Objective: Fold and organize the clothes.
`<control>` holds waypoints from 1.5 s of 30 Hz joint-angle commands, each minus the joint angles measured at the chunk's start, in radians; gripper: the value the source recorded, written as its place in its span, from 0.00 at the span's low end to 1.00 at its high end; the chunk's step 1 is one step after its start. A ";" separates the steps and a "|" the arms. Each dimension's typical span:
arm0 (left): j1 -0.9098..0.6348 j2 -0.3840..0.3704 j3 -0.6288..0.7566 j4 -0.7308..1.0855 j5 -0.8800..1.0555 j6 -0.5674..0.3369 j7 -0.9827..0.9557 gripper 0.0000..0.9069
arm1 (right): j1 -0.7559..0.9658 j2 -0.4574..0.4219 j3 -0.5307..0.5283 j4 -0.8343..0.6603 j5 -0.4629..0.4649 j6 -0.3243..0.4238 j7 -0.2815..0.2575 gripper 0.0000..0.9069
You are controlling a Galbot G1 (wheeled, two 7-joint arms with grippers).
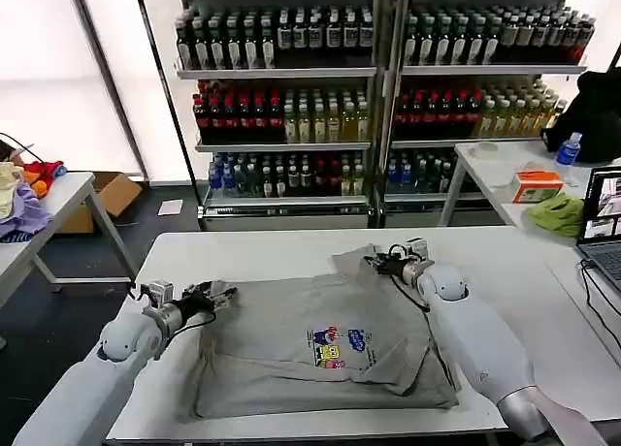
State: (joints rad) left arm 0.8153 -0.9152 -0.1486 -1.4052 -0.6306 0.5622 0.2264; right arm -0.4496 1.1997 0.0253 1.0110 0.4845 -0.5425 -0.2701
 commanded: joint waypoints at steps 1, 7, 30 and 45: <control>0.026 0.020 0.061 -0.030 -0.031 0.016 -0.004 0.01 | -0.027 0.008 0.003 -0.001 0.029 0.003 0.020 0.00; -0.003 -0.004 0.058 -0.008 -0.036 0.015 0.000 0.01 | -0.036 0.011 0.015 0.031 0.090 -0.003 0.049 0.00; 0.235 0.045 -0.261 -0.362 -0.151 0.014 -0.088 0.01 | -0.338 -0.107 0.284 0.673 0.341 -0.035 0.184 0.00; 0.556 0.012 -0.407 -0.641 -0.157 -0.011 -0.163 0.01 | -0.961 -0.151 0.627 1.115 0.372 -0.034 0.211 0.00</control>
State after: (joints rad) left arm 1.1688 -0.8998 -0.4556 -1.8547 -0.7758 0.5628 0.0961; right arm -1.0343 1.0746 0.4465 1.8384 0.8237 -0.5747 -0.0778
